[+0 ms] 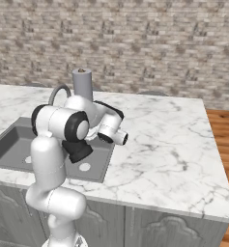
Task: Turn on the sink faucet and place the jug under the water for a few seconds to fill it up.
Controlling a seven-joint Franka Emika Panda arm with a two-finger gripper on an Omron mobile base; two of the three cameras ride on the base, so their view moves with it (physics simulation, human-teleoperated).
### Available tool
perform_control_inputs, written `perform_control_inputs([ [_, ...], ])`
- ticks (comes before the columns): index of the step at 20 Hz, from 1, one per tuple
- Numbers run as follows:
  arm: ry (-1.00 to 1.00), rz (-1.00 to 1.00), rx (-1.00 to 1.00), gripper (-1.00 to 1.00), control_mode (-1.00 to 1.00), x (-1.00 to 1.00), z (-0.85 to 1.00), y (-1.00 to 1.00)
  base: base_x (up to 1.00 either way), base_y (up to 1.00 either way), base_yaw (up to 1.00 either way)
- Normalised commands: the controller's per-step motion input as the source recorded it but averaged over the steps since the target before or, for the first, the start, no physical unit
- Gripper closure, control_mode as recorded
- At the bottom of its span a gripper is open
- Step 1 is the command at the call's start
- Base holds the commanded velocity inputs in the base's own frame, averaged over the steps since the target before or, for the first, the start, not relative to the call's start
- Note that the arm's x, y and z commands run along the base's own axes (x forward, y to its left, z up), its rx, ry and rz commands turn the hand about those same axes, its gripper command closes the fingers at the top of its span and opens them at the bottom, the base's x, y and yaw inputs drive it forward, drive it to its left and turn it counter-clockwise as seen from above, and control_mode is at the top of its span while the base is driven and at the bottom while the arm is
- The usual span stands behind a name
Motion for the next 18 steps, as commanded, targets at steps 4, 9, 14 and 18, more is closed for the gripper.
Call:
perform_control_inputs([
  [4,0.00,0.00,0.00,1.00,-1.00,0.00,-0.12,0.00,0.00,0.00,0.00],
  [9,-0.02,0.00,0.00,1.00,-1.00,0.00,-0.56,0.00,0.00,0.00,0.00],
  [14,0.00,0.00,0.00,1.00,-1.00,0.00,-0.66,0.00,0.00,0.00,0.00],
  [18,0.00,0.00,0.01,1.00,-1.00,0.00,-0.31,0.00,0.00,0.00,0.00],
])
